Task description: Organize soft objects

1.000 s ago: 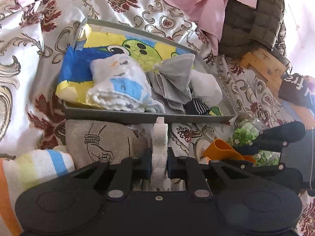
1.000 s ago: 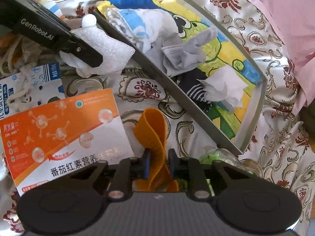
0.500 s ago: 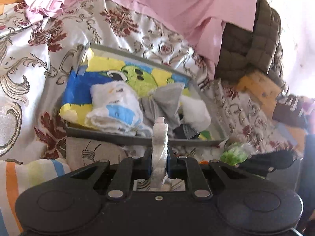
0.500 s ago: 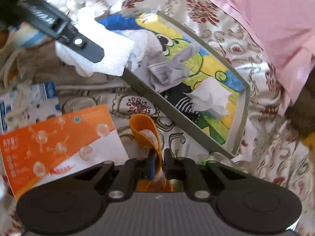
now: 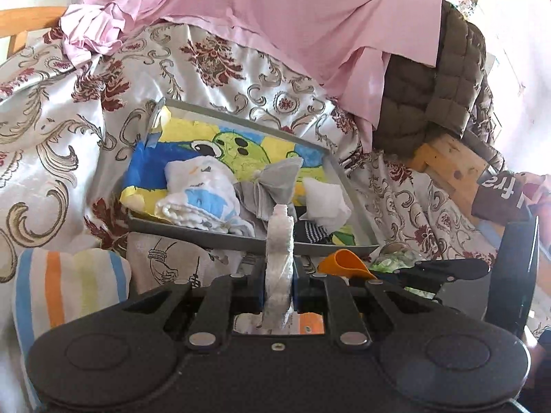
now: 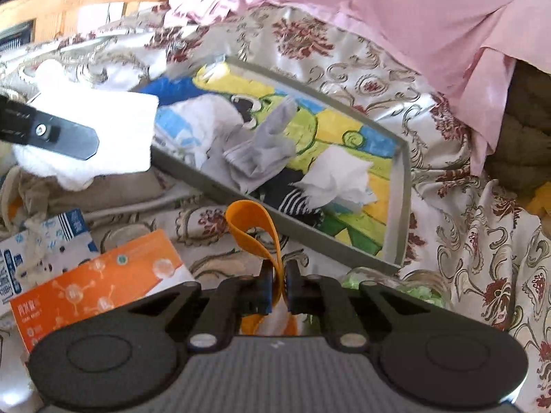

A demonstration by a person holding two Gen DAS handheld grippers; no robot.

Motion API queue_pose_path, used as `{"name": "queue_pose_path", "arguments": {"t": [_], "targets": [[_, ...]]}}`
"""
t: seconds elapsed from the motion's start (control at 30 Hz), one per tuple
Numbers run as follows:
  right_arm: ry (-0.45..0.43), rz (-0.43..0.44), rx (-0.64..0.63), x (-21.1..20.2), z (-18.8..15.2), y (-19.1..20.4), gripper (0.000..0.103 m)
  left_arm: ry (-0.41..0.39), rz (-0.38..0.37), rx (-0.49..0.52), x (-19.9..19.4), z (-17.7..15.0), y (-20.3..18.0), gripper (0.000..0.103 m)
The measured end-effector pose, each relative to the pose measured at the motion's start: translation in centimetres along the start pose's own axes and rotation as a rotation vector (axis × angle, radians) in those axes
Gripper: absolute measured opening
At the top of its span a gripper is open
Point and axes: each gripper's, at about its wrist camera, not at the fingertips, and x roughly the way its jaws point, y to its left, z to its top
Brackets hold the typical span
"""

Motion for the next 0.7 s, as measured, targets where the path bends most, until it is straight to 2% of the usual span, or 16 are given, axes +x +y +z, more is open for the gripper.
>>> {"name": "queue_pose_path", "arguments": {"t": [0.17,0.4,0.57,0.7], "targets": [[-0.065,0.006,0.035,-0.9,0.0,-0.7,0.008,-0.033,0.003,-0.041,-1.7,-0.7,-0.7,0.015],[-0.139,0.021,0.1,-2.1,0.0,-2.0,0.008,-0.034,0.032,-0.064,-3.1,-2.1,-2.5,0.015],[-0.202,0.035,0.129,-4.0,-0.5,-3.0,0.008,-0.068,0.032,-0.047,-3.0,-0.8,-4.6,0.015],[-0.25,0.049,0.178,-4.7,-0.6,-4.4,0.008,-0.074,0.008,-0.078,-1.2,1.4,-5.4,0.015]]}}
